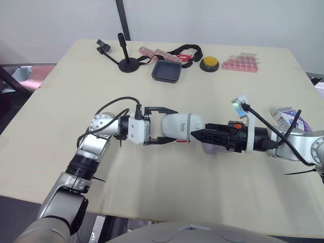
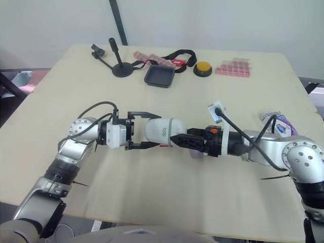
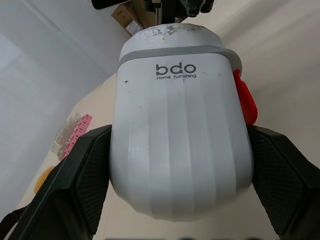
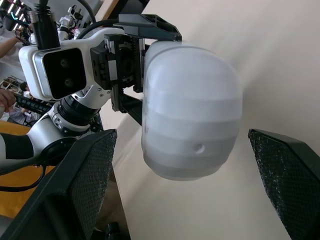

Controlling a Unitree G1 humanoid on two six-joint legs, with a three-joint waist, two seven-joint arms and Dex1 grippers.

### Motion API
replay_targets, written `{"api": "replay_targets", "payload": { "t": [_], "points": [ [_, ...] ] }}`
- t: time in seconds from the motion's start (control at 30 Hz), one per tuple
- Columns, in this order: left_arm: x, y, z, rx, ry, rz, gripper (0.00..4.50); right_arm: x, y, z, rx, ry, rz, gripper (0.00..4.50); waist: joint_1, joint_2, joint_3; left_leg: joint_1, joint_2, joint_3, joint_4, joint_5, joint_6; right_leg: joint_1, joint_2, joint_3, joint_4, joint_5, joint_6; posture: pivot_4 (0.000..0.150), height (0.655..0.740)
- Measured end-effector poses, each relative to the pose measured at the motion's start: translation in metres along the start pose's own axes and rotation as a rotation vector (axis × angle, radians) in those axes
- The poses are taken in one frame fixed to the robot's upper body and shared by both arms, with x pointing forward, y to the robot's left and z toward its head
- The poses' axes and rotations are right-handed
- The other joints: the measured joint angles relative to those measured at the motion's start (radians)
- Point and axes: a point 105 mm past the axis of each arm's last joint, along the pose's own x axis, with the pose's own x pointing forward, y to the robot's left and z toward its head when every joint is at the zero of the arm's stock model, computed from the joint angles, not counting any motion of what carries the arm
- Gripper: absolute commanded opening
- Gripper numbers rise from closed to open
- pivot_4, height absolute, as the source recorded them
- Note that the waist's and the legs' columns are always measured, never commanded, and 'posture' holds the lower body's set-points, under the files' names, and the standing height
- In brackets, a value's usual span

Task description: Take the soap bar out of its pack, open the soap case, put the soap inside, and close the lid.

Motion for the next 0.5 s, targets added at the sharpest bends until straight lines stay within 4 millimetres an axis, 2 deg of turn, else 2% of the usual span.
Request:
{"api": "replay_targets", "payload": {
  "t": [0.07,0.17,0.33,0.5],
  "points": [
    [0.0010,-0.0008,0.0000,-0.002,-0.002,-0.003,3.48,-0.0003,-0.0012,0.0005,0.009,-0.004,-0.005,4.50,0.003,0.000,0.000,-0.002,0.000,0.000,0.000,0.000,0.000,0.000,0.000,0.000,0.000,0.000,0.000,0.150,0.7400],
    [0.0011,-0.0012,0.0000,-0.002,-0.001,-0.005,3.48,-0.0006,-0.0019,0.0011,0.024,-0.008,-0.004,3.71,0.008,0.000,0.000,-0.003,0.000,0.000,0.000,0.000,0.000,0.000,0.000,0.000,0.000,0.000,0.000,0.150,0.7400],
    [-0.0006,-0.0017,-0.0009,-0.003,0.008,-0.005,3.48,-0.0012,-0.0018,0.0021,0.042,-0.014,0.007,2.06,0.011,0.000,0.000,0.000,0.000,0.000,0.000,0.000,0.000,-0.001,0.000,-0.001,0.001,0.000,0.000,0.150,0.7400],
    [-0.0013,-0.0022,-0.0025,-0.005,0.021,-0.004,3.48,-0.0018,-0.0028,0.0017,0.050,-0.011,0.011,1.98,0.011,0.000,0.000,-0.003,0.000,0.000,0.000,0.000,-0.001,-0.001,0.000,-0.001,0.000,0.000,0.000,0.150,0.7400]
  ]
}}
